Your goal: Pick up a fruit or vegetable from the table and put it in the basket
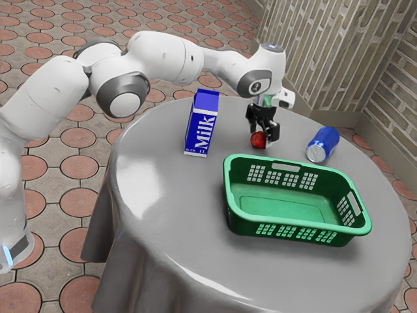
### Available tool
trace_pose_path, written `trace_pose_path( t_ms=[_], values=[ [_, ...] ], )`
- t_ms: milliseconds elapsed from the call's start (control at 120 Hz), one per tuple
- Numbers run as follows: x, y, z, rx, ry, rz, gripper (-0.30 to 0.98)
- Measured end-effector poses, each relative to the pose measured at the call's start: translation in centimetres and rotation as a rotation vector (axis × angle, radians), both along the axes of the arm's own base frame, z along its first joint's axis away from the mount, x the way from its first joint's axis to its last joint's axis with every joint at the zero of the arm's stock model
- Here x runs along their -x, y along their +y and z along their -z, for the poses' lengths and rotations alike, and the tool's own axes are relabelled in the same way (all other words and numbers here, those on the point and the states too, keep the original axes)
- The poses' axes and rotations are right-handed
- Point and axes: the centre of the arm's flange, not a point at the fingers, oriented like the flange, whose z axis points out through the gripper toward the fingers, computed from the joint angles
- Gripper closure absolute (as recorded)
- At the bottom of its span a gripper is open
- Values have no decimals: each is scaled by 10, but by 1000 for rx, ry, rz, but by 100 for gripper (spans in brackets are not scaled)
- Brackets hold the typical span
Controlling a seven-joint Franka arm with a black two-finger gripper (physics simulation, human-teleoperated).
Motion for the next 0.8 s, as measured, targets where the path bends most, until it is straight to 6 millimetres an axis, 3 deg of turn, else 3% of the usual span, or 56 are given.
trace_pose_path(
  t_ms=[167,383,650,717,800],
  values=[
    [-1,-4,5,2,7,1,6],
    [-1,-3,6,-3,11,-2,36],
    [0,3,5,-14,14,-25,44],
    [1,2,-3,-20,4,-28,44],
    [4,-3,-37,-26,-31,-26,47]
  ],
)
